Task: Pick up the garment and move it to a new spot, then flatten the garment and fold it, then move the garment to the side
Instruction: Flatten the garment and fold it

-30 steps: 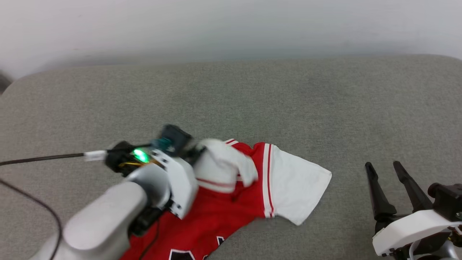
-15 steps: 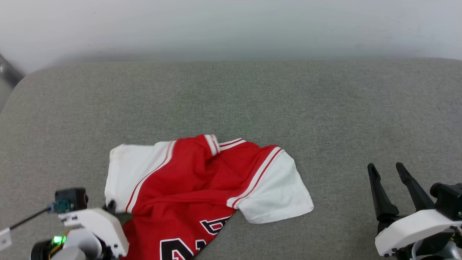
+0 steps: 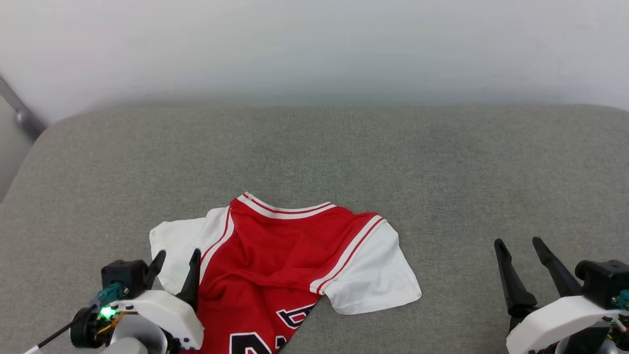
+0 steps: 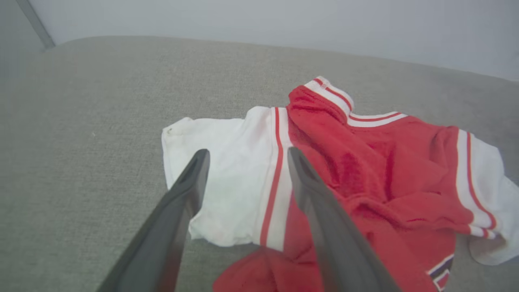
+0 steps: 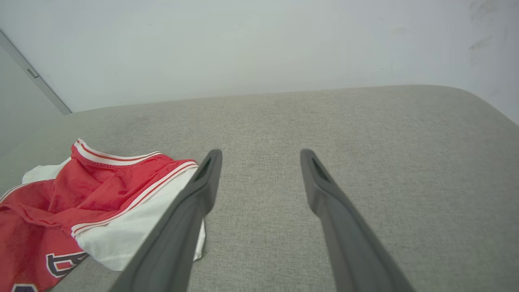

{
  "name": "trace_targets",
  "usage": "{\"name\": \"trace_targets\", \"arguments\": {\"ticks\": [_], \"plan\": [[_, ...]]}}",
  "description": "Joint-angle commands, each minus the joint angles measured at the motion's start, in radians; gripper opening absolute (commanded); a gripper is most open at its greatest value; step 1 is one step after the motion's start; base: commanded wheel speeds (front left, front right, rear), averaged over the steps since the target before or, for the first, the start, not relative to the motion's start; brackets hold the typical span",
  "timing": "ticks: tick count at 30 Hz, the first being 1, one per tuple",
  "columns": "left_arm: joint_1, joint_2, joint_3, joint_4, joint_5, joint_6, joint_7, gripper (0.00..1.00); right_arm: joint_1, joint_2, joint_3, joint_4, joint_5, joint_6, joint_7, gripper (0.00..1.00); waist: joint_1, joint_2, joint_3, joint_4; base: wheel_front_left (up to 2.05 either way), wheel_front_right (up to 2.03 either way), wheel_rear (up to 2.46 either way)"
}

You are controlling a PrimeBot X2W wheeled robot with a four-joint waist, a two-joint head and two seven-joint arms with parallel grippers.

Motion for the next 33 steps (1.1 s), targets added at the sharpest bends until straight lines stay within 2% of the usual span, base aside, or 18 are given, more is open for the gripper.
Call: {"name": "trace_targets", "arguments": {"ticks": [1,11,17,20,28,33], "plan": [[-0.008,-0.003,0.002,-0.009,0.015,0.005,-0.01,1.0,0.005,0.002,0.0,-0.001,-0.002,-0.001,0.001,1.0,0.0,0.0,-0.014,0.001,0.0,0.0,0.0],[0.042,-0.031,0.072,-0.23,0.173,0.088,-0.046,1.0,0.033,0.002,0.0,-0.016,-0.001,-0.001,0.017,1.0,0.0,0.0,-0.063,0.011,0.0,0.0,0.0],[0.094,-0.057,0.129,-0.321,0.243,0.101,-0.045,1.0,0.027,-0.016,-0.005,0.022,0.035,-0.001,0.086,1.0,0.0,0.0,-0.062,0.042,0.0,0.0,0.0],[0.105,-0.081,0.146,-0.342,0.265,0.09,-0.045,1.0,-0.002,-0.049,0.007,0.076,0.088,-0.001,0.184,1.0,0.0,0.0,-0.053,0.069,0.0,0.0,0.0],[0.078,-0.155,0.165,-0.329,0.311,0.036,-0.045,1.0,-0.078,-0.142,0.053,0.196,0.229,-0.001,0.551,1.0,0.0,0.0,0.005,0.175,0.0,0.0,0.0],[0.056,-0.198,0.187,-0.308,0.34,-0.003,-0.045,1.0,-0.161,-0.159,0.108,0.245,0.255,-0.001,0.653,1.0,0.0,0.0,0.056,0.216,0.0,0.0,0.0]]}}
